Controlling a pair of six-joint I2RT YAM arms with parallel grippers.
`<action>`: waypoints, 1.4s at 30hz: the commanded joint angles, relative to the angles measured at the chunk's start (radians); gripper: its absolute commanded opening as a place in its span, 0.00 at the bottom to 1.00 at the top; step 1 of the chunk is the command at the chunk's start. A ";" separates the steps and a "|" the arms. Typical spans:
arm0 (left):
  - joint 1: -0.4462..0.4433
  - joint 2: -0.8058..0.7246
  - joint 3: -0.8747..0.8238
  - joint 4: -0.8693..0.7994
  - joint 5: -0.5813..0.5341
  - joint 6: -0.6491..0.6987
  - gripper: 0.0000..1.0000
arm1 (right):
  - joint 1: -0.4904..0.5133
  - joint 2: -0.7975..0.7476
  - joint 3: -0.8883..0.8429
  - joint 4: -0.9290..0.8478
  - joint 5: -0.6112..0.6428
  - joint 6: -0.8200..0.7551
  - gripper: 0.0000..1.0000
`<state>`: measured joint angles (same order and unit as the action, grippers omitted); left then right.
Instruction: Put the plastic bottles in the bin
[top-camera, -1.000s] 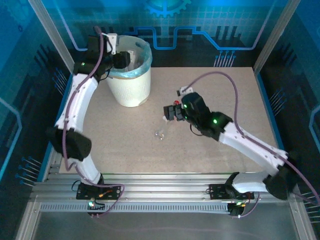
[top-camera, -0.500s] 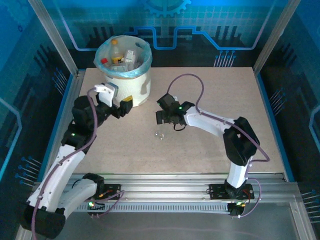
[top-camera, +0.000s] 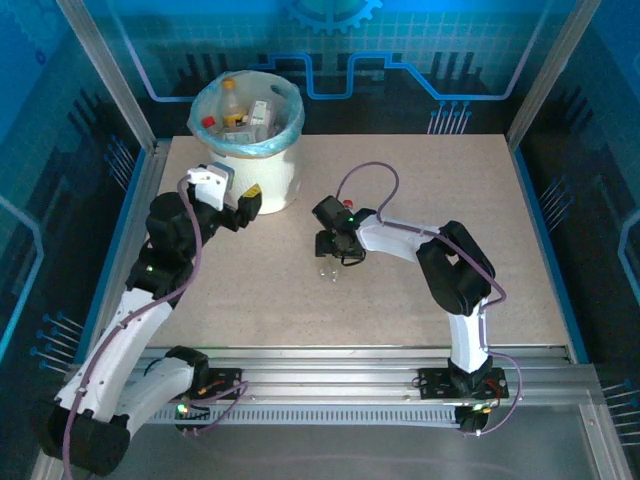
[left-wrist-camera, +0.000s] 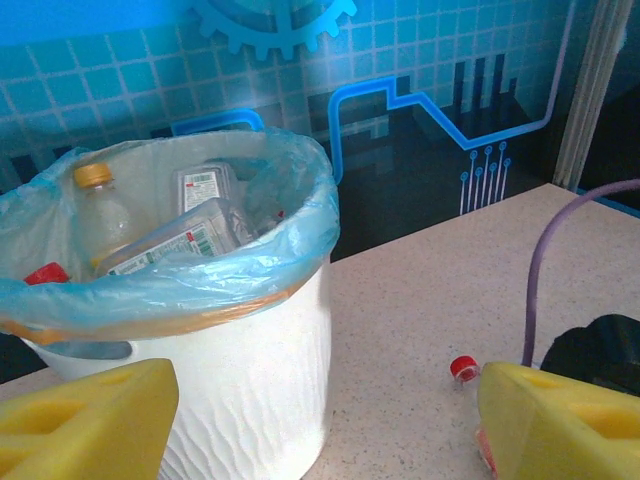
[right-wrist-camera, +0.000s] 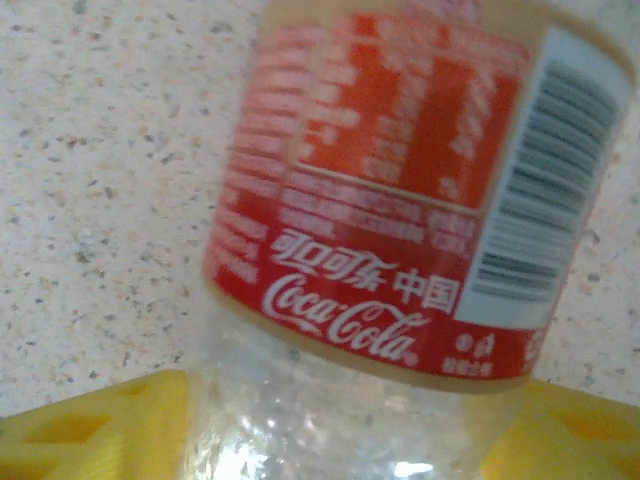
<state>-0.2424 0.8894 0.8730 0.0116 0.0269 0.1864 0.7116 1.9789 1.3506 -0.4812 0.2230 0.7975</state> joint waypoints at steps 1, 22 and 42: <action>-0.004 -0.013 0.018 0.033 -0.062 -0.001 0.79 | -0.019 -0.043 -0.039 0.025 -0.048 0.022 0.65; -0.080 0.214 0.376 -0.259 0.100 -0.332 0.75 | 0.011 -0.805 -0.550 0.475 -0.301 -0.314 0.56; -0.218 0.249 0.419 -0.105 0.652 -0.698 0.65 | 0.084 -1.061 -0.514 0.489 -0.530 -0.612 0.46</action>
<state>-0.4351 1.1629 1.3006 -0.1654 0.5552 -0.4419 0.7673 0.9092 0.7944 -0.0170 -0.2554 0.2413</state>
